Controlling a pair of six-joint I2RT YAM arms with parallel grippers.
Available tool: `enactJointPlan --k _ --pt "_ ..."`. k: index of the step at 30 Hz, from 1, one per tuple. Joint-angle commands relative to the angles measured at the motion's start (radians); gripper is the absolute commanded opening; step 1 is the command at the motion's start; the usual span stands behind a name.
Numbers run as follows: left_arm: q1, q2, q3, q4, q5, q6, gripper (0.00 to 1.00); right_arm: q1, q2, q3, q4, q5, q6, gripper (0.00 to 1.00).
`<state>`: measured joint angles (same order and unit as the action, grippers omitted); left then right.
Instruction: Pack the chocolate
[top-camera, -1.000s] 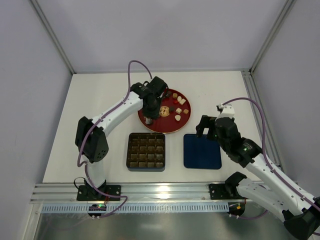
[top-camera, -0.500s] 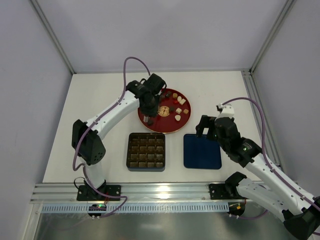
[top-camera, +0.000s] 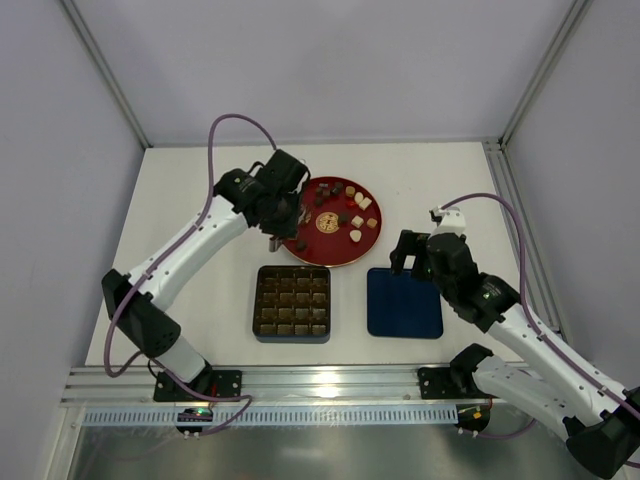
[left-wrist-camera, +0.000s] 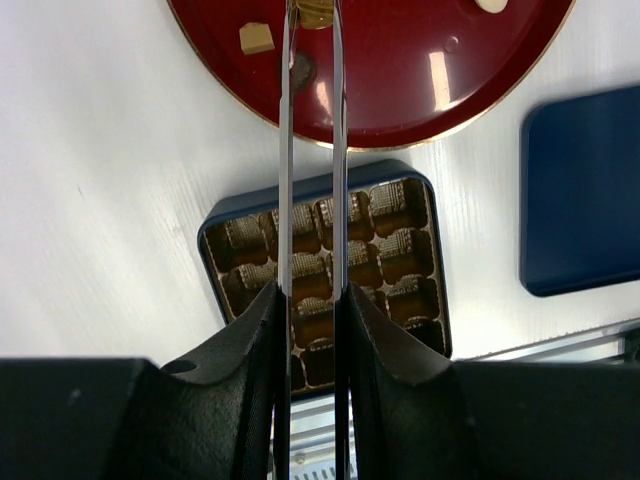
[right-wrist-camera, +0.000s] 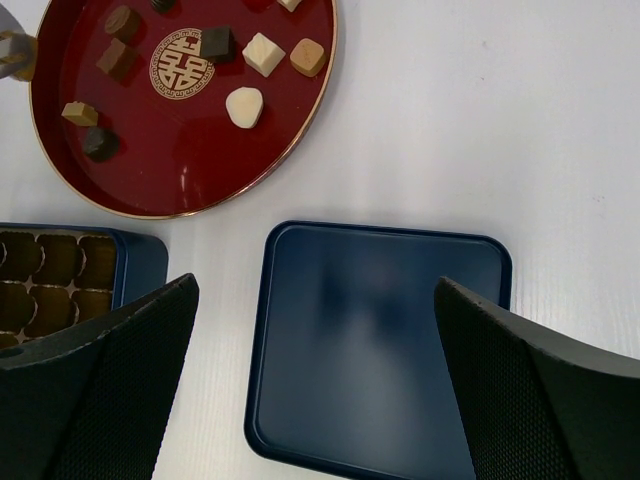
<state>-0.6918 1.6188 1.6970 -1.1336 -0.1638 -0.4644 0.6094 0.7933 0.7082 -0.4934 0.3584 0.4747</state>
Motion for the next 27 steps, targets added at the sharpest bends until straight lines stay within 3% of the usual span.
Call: enactJointPlan --k 1,27 --pt "-0.005 -0.095 -0.031 -0.026 -0.003 -0.028 0.25 0.004 0.001 0.007 0.039 0.004 0.005 1.0" --pt "-0.005 -0.519 -0.347 -0.176 0.049 -0.092 0.28 0.004 0.014 0.025 0.013 0.042 0.019 1.0"
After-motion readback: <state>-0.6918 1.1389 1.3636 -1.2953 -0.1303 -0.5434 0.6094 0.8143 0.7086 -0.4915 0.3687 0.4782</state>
